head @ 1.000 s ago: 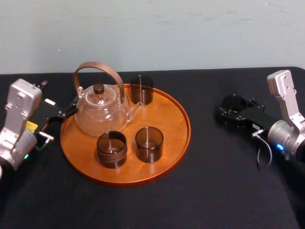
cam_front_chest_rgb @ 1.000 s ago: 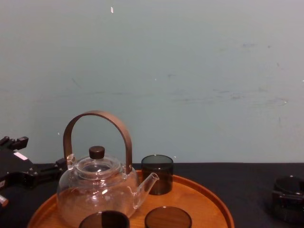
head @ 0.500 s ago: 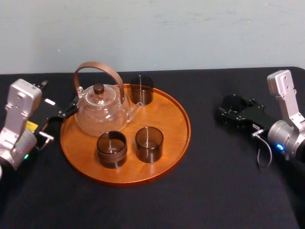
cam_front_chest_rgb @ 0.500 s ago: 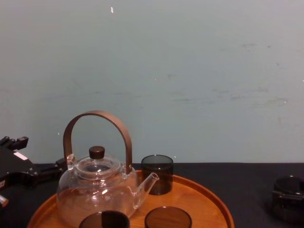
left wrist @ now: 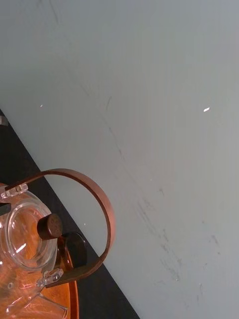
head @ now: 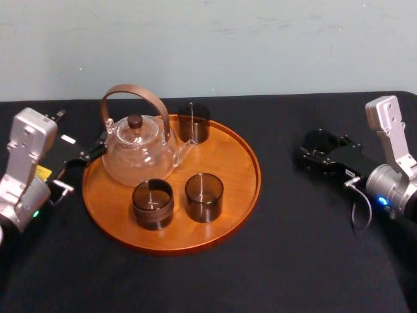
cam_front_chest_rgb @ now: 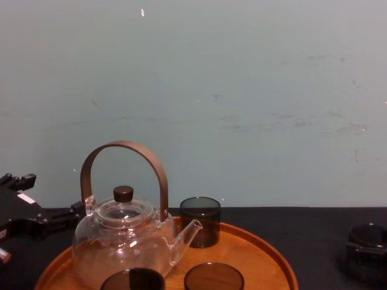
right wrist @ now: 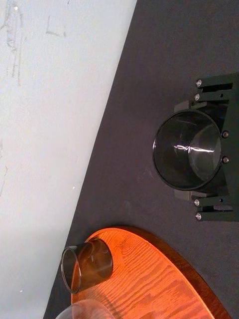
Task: Pick up the glass from the table and place it on the tray.
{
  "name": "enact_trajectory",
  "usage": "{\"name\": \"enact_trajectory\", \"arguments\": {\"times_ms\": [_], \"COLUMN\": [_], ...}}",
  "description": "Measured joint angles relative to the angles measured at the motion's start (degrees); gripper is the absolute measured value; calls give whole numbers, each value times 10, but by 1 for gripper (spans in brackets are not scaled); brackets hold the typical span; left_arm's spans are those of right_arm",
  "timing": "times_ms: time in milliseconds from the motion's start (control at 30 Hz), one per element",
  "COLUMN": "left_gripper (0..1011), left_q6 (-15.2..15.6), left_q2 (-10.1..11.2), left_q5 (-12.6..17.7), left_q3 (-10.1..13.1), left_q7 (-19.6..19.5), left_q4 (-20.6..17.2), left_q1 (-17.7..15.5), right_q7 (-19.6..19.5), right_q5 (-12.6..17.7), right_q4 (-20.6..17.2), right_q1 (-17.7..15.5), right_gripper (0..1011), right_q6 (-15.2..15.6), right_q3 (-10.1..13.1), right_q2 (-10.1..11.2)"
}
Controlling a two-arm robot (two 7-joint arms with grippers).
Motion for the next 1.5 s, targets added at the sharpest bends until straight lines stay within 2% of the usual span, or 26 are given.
{"name": "enact_trajectory", "arguments": {"times_ms": [467, 633, 833, 1100, 1500], "left_gripper": [1001, 1001, 1001, 1001, 1001], "left_q6": [0, 0, 0, 0, 0], "left_q2": [0, 0, 0, 0, 0], "left_q5": [0, 0, 0, 0, 0], "left_q3": [0, 0, 0, 0, 0], "left_q7": [0, 0, 0, 0, 0], "left_q4": [0, 0, 0, 0, 0], "left_q1": [0, 0, 0, 0, 0], "right_q7": [1, 13, 27, 34, 36], "right_q5": [0, 1, 4, 11, 1], "right_q4": [1, 6, -22, -65, -109], "right_q1": [0, 9, 5, -1, 5], "right_gripper": [904, 905, 905, 905, 905], "right_q6": [0, 12, 37, 51, 59], "right_q3": [0, -6, -13, -22, -56], "right_q2": [0, -1, 7, 17, 16]}}
